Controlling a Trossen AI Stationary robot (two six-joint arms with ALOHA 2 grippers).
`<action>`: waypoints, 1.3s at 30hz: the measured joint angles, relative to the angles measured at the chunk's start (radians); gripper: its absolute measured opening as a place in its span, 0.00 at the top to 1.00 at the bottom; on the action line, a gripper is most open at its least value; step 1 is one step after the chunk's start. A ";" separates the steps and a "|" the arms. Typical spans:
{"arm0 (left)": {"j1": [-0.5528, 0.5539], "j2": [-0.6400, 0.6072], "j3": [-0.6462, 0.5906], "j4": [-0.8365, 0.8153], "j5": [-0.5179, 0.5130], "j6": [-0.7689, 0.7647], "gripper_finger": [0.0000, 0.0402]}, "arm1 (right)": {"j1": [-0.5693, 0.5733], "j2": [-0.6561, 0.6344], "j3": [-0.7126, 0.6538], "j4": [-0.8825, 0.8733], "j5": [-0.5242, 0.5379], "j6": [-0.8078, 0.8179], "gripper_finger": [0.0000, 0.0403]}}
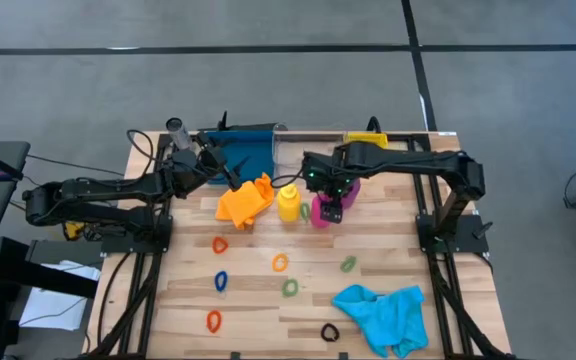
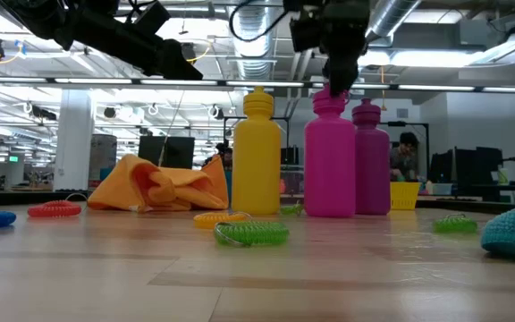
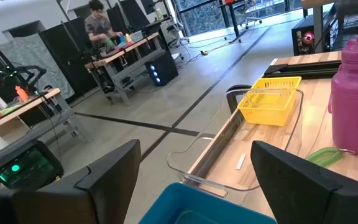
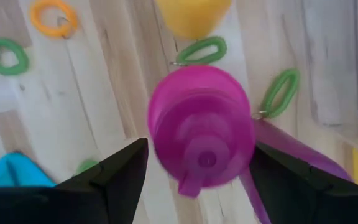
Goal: Pick & Place Sports Items
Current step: Put the pink tumbler into the transparent bin
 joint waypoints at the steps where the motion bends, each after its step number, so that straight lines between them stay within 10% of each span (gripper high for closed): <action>1: 0.000 0.000 0.000 0.000 0.000 -0.002 0.25 | 0.000 0.000 -0.012 0.013 0.000 0.000 0.34; 39: 0.000 0.000 0.000 0.000 0.000 -0.003 0.25 | 0.000 0.000 -0.035 0.071 -0.012 -0.014 0.47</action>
